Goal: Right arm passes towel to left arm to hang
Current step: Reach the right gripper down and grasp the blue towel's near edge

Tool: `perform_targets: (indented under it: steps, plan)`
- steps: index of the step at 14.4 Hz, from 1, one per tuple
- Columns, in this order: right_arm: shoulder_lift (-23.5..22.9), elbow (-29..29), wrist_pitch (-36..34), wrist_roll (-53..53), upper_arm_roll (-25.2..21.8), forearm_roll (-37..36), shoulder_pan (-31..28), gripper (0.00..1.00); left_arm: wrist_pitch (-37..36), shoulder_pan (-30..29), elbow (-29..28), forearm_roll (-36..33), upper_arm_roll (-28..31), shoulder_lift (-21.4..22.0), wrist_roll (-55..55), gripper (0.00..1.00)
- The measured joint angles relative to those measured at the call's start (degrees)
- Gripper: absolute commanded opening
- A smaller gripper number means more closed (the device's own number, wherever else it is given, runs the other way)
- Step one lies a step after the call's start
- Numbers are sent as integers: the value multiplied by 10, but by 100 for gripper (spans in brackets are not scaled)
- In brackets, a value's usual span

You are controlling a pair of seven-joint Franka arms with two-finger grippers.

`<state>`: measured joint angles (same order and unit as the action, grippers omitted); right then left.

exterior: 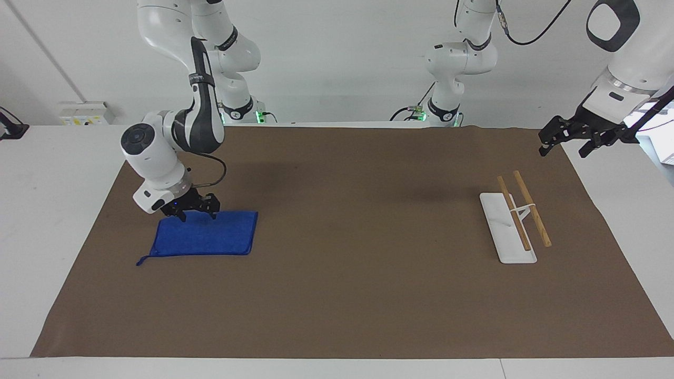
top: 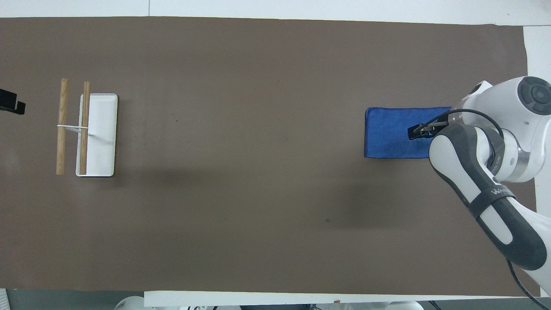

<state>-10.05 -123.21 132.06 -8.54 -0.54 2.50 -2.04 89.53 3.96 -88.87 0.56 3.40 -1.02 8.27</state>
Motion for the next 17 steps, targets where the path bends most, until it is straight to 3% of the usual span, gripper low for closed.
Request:
perform_targets:
  steps: [3,9,10,12,13,17]
  plan:
    - [-4,-29,42,-4,0,0,0,81,0,0,0,0,0,0,0,100]
    - [-16,-36,61,-8,0,0,1,63,0,0,0,0,0,0,0,100]
    - [-20,-36,65,-9,0,0,1,56,0,0,0,0,0,0,0,100]
    - [-18,-35,66,-10,0,0,1,27,0,0,0,0,0,0,0,100]
    - [-18,-35,66,-10,0,0,1,18,0,0,0,0,0,0,0,100]
    - [-17,-31,63,-14,1,0,20,6,0,0,0,0,0,0,0,100]
